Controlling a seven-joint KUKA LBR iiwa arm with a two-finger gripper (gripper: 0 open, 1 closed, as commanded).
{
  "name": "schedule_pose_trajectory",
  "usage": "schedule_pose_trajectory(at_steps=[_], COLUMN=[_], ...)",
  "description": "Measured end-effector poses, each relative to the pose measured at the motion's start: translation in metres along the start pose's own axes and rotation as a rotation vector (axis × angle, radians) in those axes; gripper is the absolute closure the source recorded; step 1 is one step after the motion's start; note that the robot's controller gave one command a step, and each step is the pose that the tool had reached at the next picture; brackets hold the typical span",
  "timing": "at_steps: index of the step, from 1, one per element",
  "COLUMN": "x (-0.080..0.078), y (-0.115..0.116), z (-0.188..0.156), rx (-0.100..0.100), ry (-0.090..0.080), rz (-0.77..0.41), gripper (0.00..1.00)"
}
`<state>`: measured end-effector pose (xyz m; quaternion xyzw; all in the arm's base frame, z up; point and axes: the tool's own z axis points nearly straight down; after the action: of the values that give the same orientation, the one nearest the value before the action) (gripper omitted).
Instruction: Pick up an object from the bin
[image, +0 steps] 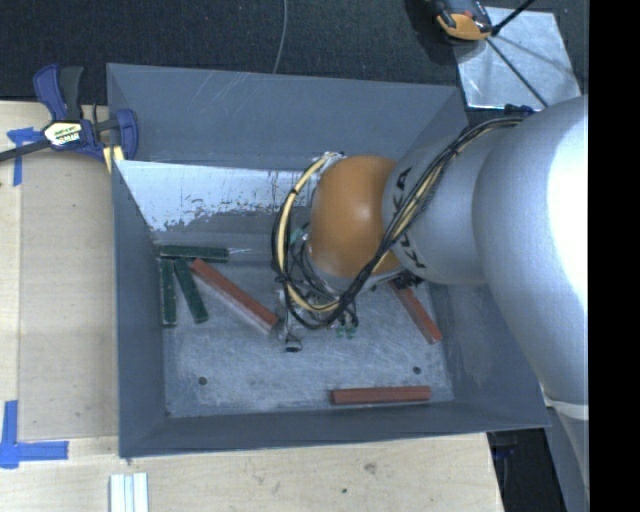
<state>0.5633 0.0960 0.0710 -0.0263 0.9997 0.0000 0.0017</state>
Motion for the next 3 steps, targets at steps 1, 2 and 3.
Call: schedule_pose_trajectory(at_steps=[1,2,3], x=[0.001,0.001,-0.063], y=[0.000,0.000,0.050], z=[0.001,0.001,-0.002], rx=[0.000,0.000,-0.001], ry=[0.002,0.002,-0.002], rz=[-0.001,-0.001,-0.030], gripper=[0.00,0.00,1.00])
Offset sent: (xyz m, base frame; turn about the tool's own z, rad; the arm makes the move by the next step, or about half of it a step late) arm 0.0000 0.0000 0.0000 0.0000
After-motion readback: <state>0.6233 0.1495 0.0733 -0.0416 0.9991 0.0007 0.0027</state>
